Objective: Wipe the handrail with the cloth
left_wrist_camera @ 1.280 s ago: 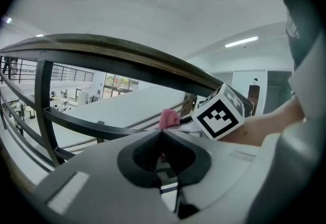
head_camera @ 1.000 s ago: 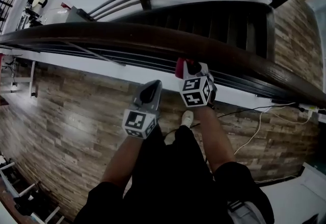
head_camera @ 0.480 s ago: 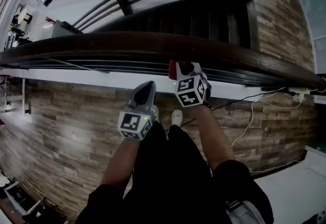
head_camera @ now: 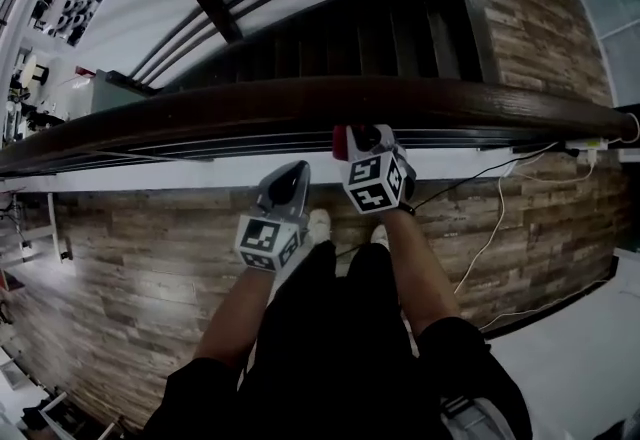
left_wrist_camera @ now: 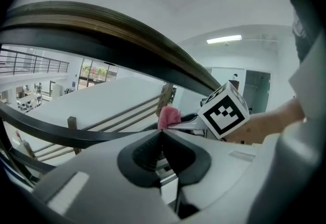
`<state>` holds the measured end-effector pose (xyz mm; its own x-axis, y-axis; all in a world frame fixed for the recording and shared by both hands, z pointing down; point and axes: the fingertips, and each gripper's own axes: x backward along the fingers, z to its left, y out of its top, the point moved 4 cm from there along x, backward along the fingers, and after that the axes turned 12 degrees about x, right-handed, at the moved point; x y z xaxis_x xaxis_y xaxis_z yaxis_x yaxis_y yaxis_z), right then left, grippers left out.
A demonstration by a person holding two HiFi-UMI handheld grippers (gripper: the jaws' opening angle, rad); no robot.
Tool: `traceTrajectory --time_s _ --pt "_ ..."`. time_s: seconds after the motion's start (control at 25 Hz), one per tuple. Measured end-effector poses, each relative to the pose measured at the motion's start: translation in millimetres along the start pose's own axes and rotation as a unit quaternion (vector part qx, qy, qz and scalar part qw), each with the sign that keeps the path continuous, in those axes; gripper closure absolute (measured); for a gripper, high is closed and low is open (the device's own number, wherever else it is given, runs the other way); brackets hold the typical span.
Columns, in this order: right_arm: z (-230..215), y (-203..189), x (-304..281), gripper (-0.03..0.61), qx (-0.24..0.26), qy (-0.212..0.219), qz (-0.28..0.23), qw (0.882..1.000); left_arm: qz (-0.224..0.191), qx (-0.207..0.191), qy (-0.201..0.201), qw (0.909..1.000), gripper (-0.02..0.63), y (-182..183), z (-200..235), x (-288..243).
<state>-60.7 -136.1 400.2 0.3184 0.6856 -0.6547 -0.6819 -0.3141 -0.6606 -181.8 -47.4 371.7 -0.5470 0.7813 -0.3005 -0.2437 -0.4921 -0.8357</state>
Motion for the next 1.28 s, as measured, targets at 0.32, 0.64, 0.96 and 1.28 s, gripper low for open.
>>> traceTrajectory --time_s 0.32,0.64,0.96,1.28 --pt "-18.6 -21.8 7.9 0.532 -0.019 -0.012 0.001 1.000 0.013 -0.020 -0.005 0.9997 0.614 -0.8 -11.8 -16.5" --pt "-44.8 -45.1 18.4 0.532 -0.021 -0.005 -0.004 1.000 0.011 -0.028 0.005 0.9995 0.614 -3.4 -40.6 -38.3" --pt "-75.4 -75.4 29.9 0.532 -0.019 0.013 -0.006 1.000 0.015 -0.025 0.012 0.9995 0.614 -14.9 -82.8 -67.7" --pt "-102.6 -101.9 43.5 0.532 -0.011 0.017 -0.013 1.000 0.015 -0.028 0.012 0.9994 0.614 -23.1 -117.3 -99.1"
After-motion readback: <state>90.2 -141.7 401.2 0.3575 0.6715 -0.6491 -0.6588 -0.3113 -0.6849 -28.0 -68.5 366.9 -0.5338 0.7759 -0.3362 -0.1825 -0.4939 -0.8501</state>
